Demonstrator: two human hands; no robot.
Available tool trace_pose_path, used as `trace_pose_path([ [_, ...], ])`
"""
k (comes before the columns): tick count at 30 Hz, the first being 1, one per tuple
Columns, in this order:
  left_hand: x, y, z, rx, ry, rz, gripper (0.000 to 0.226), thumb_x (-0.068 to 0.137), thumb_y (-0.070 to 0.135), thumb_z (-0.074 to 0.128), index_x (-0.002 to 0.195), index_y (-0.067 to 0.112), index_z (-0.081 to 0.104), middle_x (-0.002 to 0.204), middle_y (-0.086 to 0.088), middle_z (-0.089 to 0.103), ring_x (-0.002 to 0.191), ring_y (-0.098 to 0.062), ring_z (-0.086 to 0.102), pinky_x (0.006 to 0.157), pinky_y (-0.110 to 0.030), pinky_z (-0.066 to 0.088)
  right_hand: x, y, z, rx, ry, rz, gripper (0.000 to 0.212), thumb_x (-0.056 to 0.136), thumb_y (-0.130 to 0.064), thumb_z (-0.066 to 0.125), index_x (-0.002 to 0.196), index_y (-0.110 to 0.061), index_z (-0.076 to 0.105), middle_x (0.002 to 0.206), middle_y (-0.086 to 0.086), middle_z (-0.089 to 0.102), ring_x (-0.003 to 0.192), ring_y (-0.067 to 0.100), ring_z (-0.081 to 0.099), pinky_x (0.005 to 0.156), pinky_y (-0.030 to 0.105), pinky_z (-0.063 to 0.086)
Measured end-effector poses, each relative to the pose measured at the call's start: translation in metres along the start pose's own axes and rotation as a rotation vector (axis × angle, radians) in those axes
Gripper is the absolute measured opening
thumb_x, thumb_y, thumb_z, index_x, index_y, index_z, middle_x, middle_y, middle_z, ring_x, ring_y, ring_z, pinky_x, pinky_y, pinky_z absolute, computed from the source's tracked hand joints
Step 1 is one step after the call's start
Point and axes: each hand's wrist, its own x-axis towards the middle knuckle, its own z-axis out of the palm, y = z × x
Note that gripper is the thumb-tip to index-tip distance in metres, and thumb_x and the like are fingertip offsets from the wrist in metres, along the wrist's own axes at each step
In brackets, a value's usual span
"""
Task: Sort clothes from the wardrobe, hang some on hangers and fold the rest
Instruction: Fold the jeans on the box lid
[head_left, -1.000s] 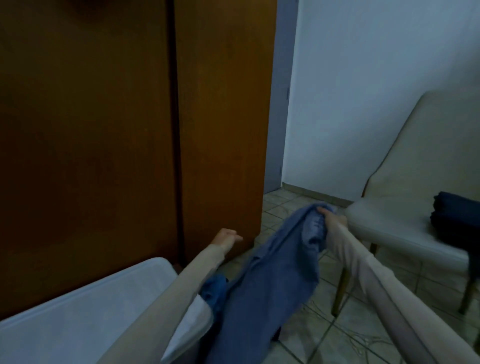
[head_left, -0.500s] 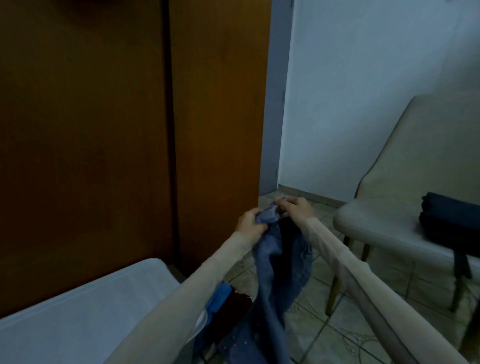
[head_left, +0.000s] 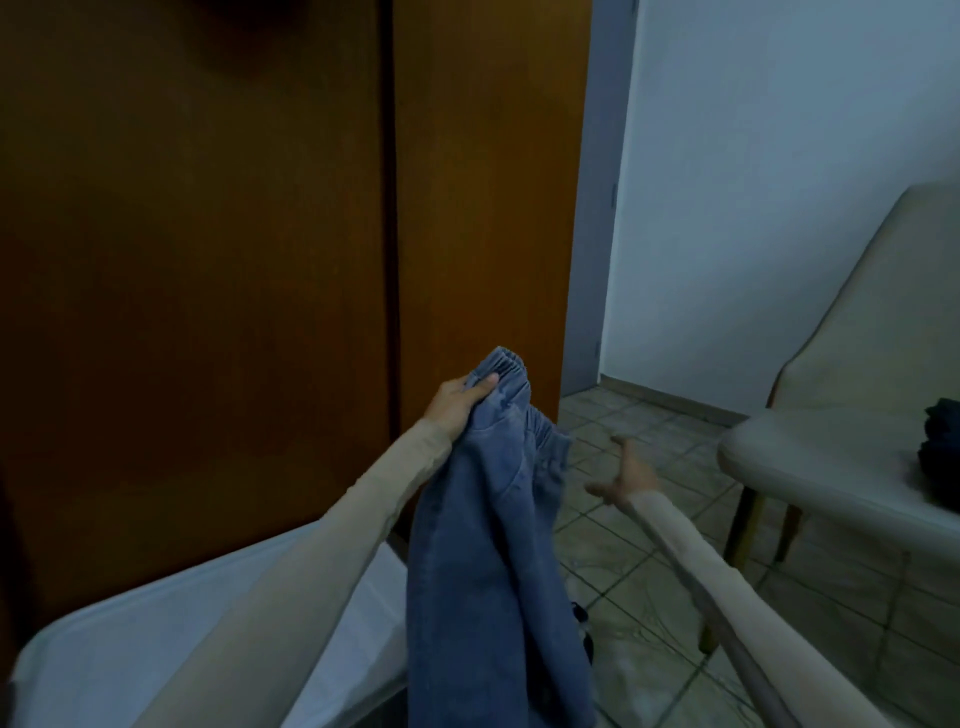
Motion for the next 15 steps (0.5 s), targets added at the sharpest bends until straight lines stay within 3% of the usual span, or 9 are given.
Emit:
trace_pose_path([
  [2, -0.008, 0.006, -0.010, 0.058, -0.095, -0.068, 0.020, 0.095, 0.020, 0.052, 0.103, 0.005, 0.062, 0.080, -0.002, 0.068, 0.068, -0.011, 0.066, 0.064, -0.017, 0.053, 0.003, -0.005, 0.012, 0.161, -0.203, -0.071, 0.108, 0.073, -0.009, 0.078, 0.151, -0.020, 0.002, 0.135, 0.021, 0.049, 0.078, 0.015, 0.066, 0.069, 0.027, 0.052],
  [4, -0.016, 0.008, -0.021, 0.105, -0.206, -0.145, 0.018, 0.095, 0.021, 0.050, 0.092, 0.009, 0.062, 0.073, 0.002, 0.071, 0.064, -0.008, 0.067, 0.063, -0.018, 0.054, -0.004, -0.017, 0.026, 0.193, -0.358, -0.112, 0.111, 0.075, -0.009, 0.076, 0.150, -0.022, -0.005, 0.135, 0.023, 0.048, 0.057, -0.002, 0.056, 0.053, 0.010, 0.048],
  [6, -0.024, 0.009, -0.032, 0.101, -0.286, -0.208, 0.020, 0.095, 0.021, 0.047, 0.090, 0.010, 0.062, 0.073, 0.003, 0.071, 0.066, -0.009, 0.067, 0.066, -0.020, 0.054, -0.020, -0.033, 0.038, 0.194, -0.472, -0.089, 0.093, 0.079, -0.010, 0.073, 0.143, -0.031, 0.009, 0.119, 0.022, 0.058, 0.044, 0.000, 0.049, 0.036, 0.009, 0.037],
  [7, -0.027, 0.010, -0.039, 0.089, -0.301, -0.235, 0.020, 0.095, 0.022, 0.048, 0.089, 0.010, 0.062, 0.073, 0.002, 0.071, 0.067, -0.009, 0.067, 0.068, -0.022, 0.054, -0.025, -0.037, 0.046, 0.188, -0.542, -0.074, 0.071, 0.081, -0.009, 0.070, 0.131, -0.031, 0.025, 0.096, 0.017, 0.062, 0.039, 0.004, 0.046, 0.034, 0.013, 0.034],
  [9, -0.034, 0.013, -0.050, 0.045, -0.297, -0.284, 0.014, 0.086, 0.022, 0.061, 0.087, 0.009, 0.063, 0.074, 0.000, 0.070, 0.068, -0.013, 0.066, 0.073, -0.027, 0.052, -0.032, -0.039, 0.068, 0.245, -0.679, -0.051, 0.025, 0.083, -0.006, 0.068, 0.096, -0.016, 0.049, 0.060, 0.005, 0.057, 0.032, 0.005, 0.036, 0.034, 0.018, 0.028],
  [10, -0.037, 0.015, -0.056, 0.015, -0.279, -0.302, 0.017, 0.077, 0.021, 0.065, 0.086, 0.007, 0.064, 0.075, -0.002, 0.070, 0.069, -0.015, 0.066, 0.075, -0.029, 0.051, -0.038, -0.040, 0.077, 0.294, -0.716, -0.030, 0.018, 0.083, -0.007, 0.067, 0.081, -0.011, 0.051, 0.049, 0.001, 0.054, 0.030, 0.005, 0.033, 0.034, 0.017, 0.026],
  [12, -0.039, 0.015, -0.066, -0.030, -0.227, -0.308, 0.023, 0.067, 0.021, 0.062, 0.084, 0.005, 0.064, 0.073, -0.005, 0.069, 0.067, -0.017, 0.065, 0.074, -0.031, 0.051, -0.039, -0.040, 0.092, 0.372, -0.706, -0.007, 0.026, 0.087, -0.008, 0.063, 0.066, -0.008, 0.048, 0.038, -0.003, 0.048, 0.026, 0.005, 0.032, 0.033, 0.015, 0.024],
  [15, -0.040, 0.015, -0.081, -0.055, -0.120, -0.300, 0.015, 0.079, 0.017, 0.063, 0.088, 0.006, 0.065, 0.077, -0.006, 0.069, 0.070, -0.018, 0.064, 0.075, -0.029, 0.050, -0.033, -0.041, 0.101, 0.546, -0.574, 0.088, 0.014, 0.092, -0.007, 0.057, 0.079, -0.008, 0.052, 0.039, -0.003, 0.055, 0.026, 0.008, 0.045, 0.030, 0.014, 0.031],
])
